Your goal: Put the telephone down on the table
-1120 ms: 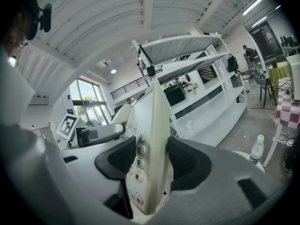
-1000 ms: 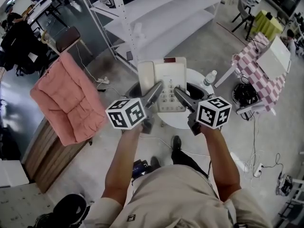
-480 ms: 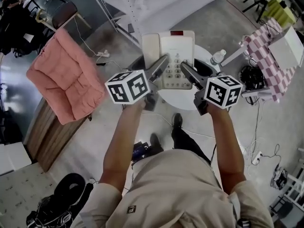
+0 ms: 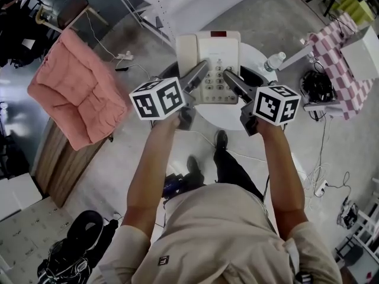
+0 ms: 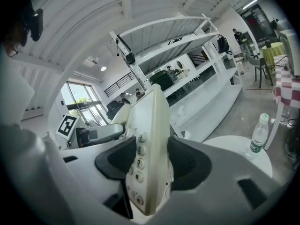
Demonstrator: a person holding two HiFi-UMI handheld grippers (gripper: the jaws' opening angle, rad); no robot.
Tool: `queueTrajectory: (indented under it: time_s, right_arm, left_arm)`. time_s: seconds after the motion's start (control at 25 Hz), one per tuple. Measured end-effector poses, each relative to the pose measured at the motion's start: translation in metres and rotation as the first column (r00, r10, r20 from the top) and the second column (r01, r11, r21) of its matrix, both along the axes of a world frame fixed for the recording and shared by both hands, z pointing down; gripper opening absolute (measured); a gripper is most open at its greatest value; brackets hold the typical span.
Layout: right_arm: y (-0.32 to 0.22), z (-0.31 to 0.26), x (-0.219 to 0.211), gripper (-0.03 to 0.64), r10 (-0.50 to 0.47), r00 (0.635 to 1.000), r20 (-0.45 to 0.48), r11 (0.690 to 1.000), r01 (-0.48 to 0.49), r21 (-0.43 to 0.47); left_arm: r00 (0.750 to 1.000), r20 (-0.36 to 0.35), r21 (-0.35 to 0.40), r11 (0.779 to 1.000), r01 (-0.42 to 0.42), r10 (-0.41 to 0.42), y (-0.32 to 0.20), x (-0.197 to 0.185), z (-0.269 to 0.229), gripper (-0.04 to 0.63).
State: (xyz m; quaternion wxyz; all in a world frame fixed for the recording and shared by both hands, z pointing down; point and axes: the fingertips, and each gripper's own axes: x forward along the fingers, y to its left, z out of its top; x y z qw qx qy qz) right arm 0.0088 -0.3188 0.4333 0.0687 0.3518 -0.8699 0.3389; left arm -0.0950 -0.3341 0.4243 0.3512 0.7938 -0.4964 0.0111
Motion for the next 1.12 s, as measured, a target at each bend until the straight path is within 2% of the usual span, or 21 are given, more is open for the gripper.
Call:
queueTrajectory:
  time_s: [0.48,0.6,1.12]
  right_arm:
    - [-0.035,0.072,0.006,0.202,0.009,1.000,0.007,0.994,-0.009,-0.106]
    - [-0.042,0.093,0.008,0.202,0.009,1.000,0.008,0.991,-0.008,-0.136]
    - [-0.065,0.182,0.006,0.202,0.026,0.999,0.018,0.965,-0.021,-0.260]
  left_arm:
    - [1.000,0.002,-0.104,0.994,-0.013,0.014,-0.037,0.008,0.072,0.342]
    - [0.999,-0.031,-0.150,0.988,-0.035,0.030,-0.042,0.015,0.097,0.342]
    - [0.999,-0.012,-0.268,0.962,-0.048,0.046,-0.067,0.014,0.185,0.342]
